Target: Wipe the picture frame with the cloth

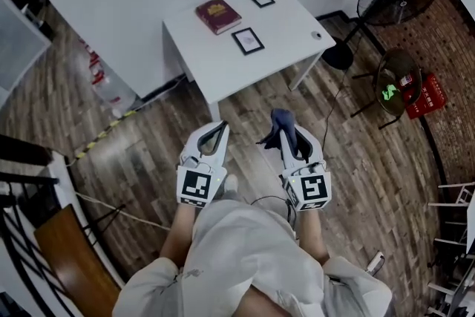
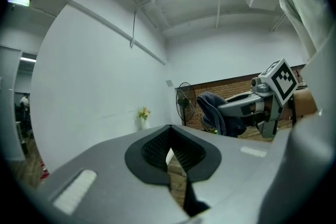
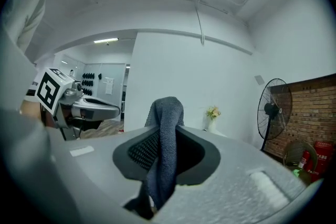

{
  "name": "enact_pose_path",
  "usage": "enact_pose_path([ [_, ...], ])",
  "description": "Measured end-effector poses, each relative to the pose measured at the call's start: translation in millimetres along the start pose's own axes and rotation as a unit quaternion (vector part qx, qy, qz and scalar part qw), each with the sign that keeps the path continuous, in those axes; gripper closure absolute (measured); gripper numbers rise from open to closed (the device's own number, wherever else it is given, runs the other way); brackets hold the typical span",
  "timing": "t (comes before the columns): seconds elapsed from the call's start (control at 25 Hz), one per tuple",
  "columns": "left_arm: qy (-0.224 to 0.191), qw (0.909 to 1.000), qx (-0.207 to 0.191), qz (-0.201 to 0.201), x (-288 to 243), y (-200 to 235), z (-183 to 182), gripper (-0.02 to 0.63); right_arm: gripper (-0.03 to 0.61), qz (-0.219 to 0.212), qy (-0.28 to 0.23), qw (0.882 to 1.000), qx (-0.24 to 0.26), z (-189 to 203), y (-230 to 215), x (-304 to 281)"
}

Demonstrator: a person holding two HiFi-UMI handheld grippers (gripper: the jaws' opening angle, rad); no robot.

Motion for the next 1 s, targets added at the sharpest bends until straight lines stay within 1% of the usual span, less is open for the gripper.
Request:
enact_pose_path([
  [0.32,-0.006,0.9998,0.009,0.015,-37.9,52.3,15.1,0.594,0.506,0.026,0.009,1.000,0.008,12.9,-5.5,-56.2],
  [0.64,-0.009,0.9994,0.023,0.023,-64.0,70.9,36.4,0.594,0.506,0.031,0.015,0.999,0.013,24.0,-14.8,-84.2],
  [1.0,-0.001,0.9996,0.024,0.016,-115.6,88.7,52.1,0.594,0.506,0.021,0.018,1.000,0.008,36.3,-56.9,-130.4],
])
Point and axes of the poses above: the fingertips, and each gripper's own axes: x backward along the fingers, y to its left, z out of its underside, the point moved 9 cm from there along x, backward along the fingers, and after that the axes turned 15 degrees about -y, right-handed, at the moved point
